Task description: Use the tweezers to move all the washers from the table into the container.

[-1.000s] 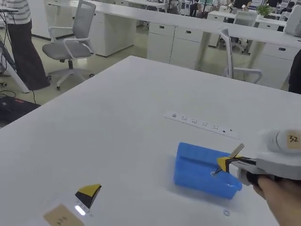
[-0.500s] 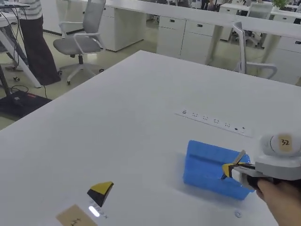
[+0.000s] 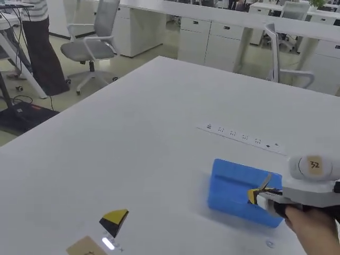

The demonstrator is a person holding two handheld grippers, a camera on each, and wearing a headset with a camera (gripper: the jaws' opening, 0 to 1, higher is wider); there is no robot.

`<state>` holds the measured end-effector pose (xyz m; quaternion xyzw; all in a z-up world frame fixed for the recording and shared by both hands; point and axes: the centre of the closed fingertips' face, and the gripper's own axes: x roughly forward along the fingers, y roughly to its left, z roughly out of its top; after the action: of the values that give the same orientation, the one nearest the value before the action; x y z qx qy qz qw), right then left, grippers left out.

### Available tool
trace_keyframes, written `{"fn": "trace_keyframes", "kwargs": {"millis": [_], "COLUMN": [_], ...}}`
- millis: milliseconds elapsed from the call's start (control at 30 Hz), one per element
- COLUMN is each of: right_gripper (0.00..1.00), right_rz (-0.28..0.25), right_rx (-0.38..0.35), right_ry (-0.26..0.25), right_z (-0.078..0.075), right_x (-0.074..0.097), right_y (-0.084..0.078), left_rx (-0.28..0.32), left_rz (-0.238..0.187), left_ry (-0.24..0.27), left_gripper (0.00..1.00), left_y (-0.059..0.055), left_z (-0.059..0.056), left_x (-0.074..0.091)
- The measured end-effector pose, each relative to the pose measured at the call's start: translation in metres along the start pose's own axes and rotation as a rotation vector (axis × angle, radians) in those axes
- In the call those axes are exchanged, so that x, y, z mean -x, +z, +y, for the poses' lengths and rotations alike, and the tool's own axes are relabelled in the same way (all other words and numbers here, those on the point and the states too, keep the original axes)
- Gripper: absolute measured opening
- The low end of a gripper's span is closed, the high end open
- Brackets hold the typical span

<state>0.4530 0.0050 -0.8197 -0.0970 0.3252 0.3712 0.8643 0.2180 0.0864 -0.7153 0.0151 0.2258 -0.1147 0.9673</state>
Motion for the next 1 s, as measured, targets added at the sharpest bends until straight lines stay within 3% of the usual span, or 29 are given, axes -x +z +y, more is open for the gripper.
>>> {"fn": "trace_keyframes", "kwargs": {"millis": [233,433,633,900,1000], "right_gripper": [0.04,0.03,0.03,0.04,0.04], "right_rz": [-0.157,-0.226,-0.189,-0.073,-0.053], "right_rx": [-0.023,-0.078,-0.099,-0.094,-0.100], "right_ry": [0.015,0.023,0.027,-0.013,-0.016], "right_z": [-0.003,-0.005,-0.001,-0.014,-0.017], "right_x": [0.042,0.077,0.085,0.066,0.059], "right_y": [0.030,0.029,-0.002,-0.049,-0.056], "left_rx": [-0.007,-0.004,-0.001,-0.002,-0.002], "left_rz": [-0.007,-0.006,-0.006,-0.004,-0.005], "left_ry": [-0.007,-0.011,-0.005,0.010,0.013], "left_gripper": [0.96,0.96,0.96,0.95,0.95], "left_y": [0.002,0.000,-0.001,-0.001,-0.001], "left_z": [-0.002,-0.004,-0.002,0.002,0.002], "left_x": [-0.001,-0.001,0.000,0.001,0.002]}}
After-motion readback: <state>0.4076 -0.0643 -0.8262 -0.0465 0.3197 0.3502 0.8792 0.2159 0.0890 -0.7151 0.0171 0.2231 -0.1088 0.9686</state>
